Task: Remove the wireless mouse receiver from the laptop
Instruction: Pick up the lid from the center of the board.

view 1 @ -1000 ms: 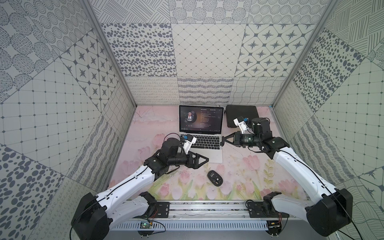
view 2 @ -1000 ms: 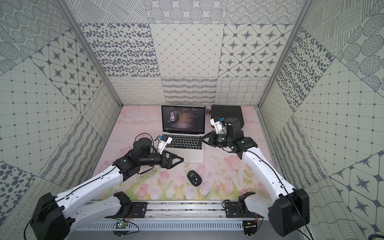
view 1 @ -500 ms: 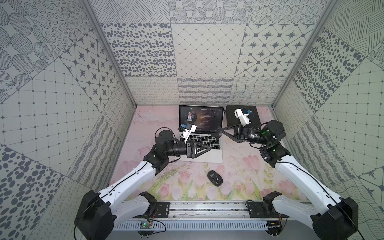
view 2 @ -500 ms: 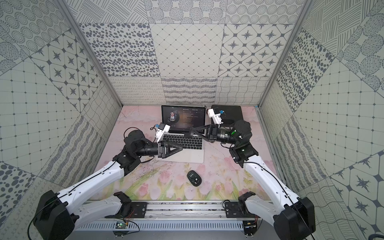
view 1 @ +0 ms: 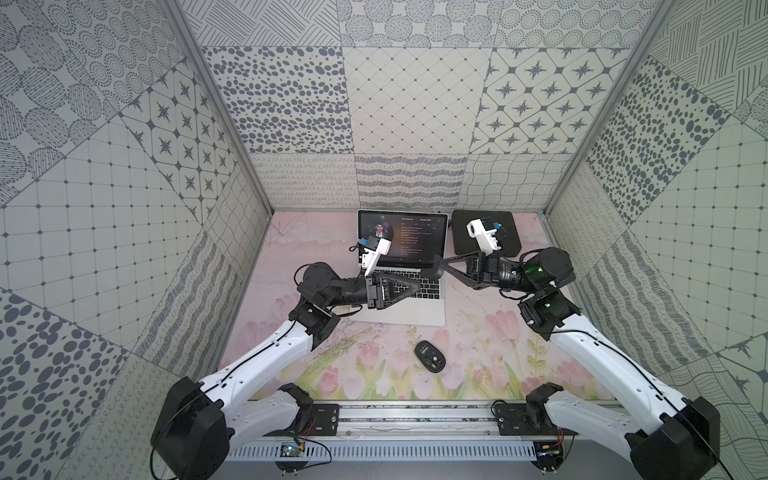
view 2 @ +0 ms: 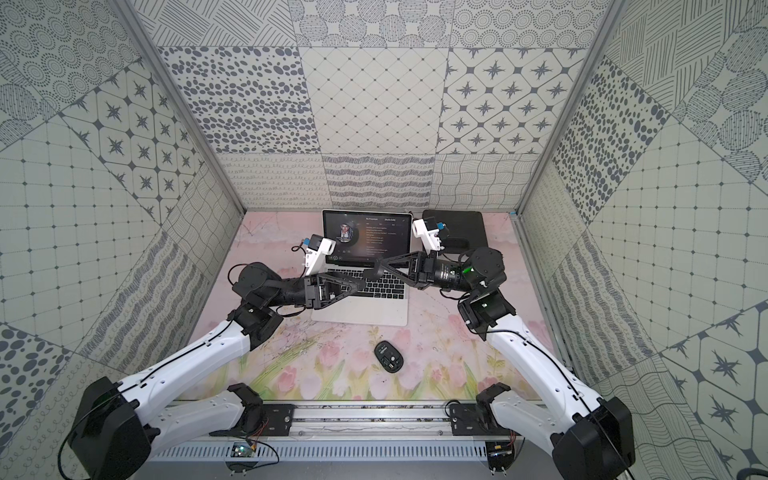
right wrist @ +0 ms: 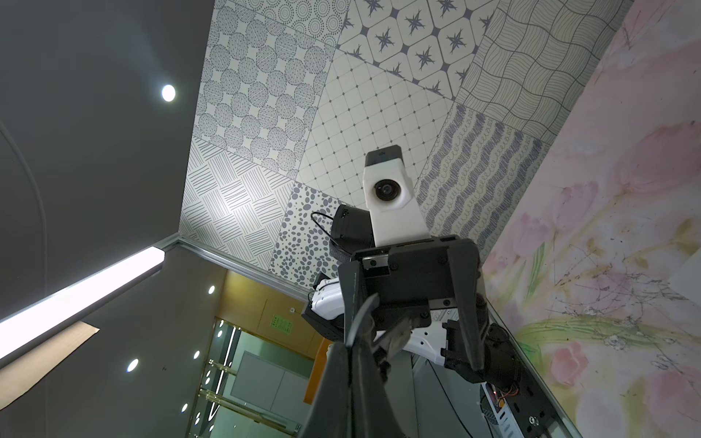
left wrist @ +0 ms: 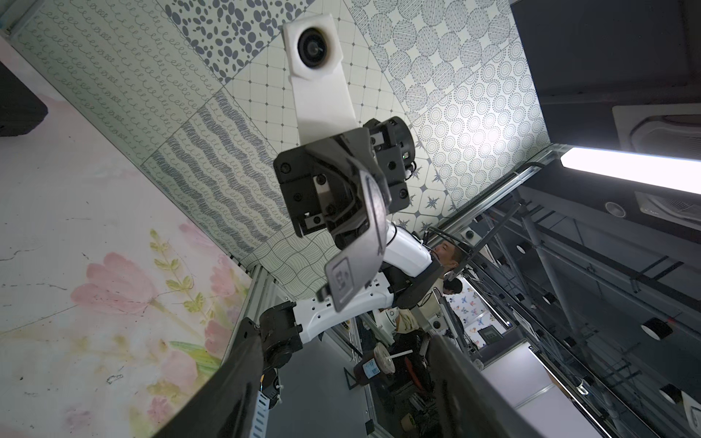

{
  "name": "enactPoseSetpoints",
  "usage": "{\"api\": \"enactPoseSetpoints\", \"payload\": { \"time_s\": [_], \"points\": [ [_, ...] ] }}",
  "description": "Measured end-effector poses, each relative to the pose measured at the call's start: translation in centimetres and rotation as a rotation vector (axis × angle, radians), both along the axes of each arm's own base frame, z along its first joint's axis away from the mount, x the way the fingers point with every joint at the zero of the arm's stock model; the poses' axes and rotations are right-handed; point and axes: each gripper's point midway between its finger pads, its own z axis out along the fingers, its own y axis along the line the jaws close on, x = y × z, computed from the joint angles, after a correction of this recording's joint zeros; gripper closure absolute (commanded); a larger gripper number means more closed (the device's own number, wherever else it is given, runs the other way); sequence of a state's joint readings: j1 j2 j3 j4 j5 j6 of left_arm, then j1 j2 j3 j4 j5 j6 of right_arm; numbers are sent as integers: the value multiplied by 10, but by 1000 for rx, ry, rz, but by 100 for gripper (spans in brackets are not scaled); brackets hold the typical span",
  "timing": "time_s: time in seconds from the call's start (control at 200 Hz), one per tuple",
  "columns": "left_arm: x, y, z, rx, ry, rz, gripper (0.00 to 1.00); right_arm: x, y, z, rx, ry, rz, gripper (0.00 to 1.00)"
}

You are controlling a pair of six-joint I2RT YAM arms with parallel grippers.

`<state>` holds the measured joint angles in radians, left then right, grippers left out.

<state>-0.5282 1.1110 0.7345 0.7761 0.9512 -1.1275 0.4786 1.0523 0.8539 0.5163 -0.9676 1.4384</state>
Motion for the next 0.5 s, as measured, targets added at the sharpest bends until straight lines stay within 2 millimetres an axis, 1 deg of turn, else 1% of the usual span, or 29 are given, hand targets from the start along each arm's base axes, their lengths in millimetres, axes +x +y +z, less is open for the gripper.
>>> {"api": "enactPoseSetpoints", "payload": {
  "time_s": [0.1, 0.23, 0.32, 0.5],
  "points": [
    [-3, 1, 6, -17, -5, -10, 31, -5, 4, 1, 2, -1, 15, 100],
    [-5, 2, 12, -38, -4, -19, 37, -9, 8, 1, 3, 0, 30, 100],
    [-6, 3, 15, -48, -4, -26, 46, -11, 10, 1, 6, -1, 35, 100],
    [-9, 3, 18, -58, 3, -38, 61, -14, 13, 3, 16, -9, 39, 100]
  ]
}}
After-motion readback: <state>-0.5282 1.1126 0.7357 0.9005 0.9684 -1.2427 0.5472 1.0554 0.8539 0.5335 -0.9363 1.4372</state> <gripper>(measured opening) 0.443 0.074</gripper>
